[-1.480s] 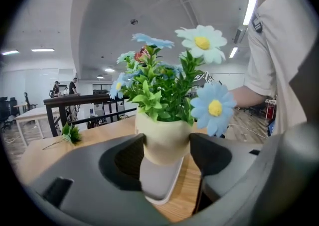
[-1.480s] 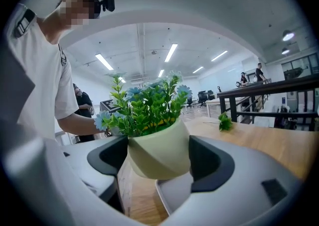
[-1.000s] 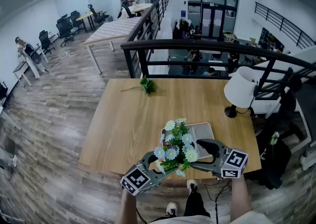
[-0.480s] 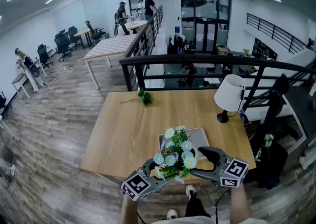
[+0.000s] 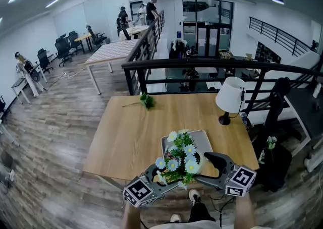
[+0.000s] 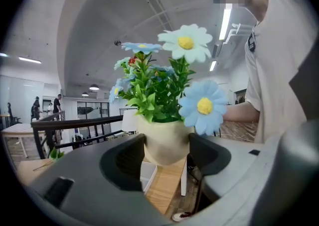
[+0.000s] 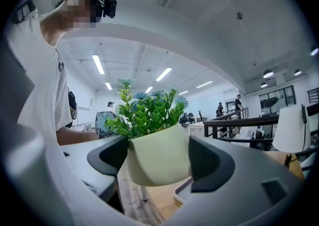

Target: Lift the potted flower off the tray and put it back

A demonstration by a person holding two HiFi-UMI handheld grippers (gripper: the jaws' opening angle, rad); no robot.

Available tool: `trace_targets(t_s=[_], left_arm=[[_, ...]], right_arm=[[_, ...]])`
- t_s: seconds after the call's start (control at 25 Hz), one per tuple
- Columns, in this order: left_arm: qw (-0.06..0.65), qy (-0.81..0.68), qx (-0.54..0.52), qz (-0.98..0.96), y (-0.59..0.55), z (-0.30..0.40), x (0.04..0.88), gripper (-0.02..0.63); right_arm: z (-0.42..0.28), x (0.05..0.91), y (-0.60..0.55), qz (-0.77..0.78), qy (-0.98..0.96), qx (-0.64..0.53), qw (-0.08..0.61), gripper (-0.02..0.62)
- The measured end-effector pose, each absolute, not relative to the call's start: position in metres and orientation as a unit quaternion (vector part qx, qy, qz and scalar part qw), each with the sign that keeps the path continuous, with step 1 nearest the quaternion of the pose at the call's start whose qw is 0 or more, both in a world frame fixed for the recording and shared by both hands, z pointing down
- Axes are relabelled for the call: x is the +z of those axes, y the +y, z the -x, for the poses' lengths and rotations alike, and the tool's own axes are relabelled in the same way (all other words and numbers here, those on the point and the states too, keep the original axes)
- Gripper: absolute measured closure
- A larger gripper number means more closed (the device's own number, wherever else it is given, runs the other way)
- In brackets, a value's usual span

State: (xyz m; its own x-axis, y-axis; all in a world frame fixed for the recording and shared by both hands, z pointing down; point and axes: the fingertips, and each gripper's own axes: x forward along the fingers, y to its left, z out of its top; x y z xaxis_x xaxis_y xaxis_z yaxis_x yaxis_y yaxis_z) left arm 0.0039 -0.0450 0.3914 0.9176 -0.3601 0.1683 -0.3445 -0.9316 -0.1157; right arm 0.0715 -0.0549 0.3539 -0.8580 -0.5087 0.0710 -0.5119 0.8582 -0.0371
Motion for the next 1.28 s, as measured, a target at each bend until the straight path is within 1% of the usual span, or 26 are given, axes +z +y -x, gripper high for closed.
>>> trace_targets(t_s=[0.44,0.96,1.28], left_arm=[[0.059,0.180,-0.103,0.976,-0.038,-0.002,0.380,0.296],[0.048,0.193,-0.110,0.974,-0.055,0.005,0.391,0.299],[0.031,0.211,-0.128,0.969,-0.081,0.013,0.413,0.301]], right_arm=[[-0.070,0.347,-0.050,-0.273,-0.961,0.028,0.021,0.193],[-0.063,0.358,-0.069,-0.270,-0.961,0.048,0.010,0.193],[-0.054,0.381,-0.098,-0.255,-0.965,0.058,0.020,0.193]])
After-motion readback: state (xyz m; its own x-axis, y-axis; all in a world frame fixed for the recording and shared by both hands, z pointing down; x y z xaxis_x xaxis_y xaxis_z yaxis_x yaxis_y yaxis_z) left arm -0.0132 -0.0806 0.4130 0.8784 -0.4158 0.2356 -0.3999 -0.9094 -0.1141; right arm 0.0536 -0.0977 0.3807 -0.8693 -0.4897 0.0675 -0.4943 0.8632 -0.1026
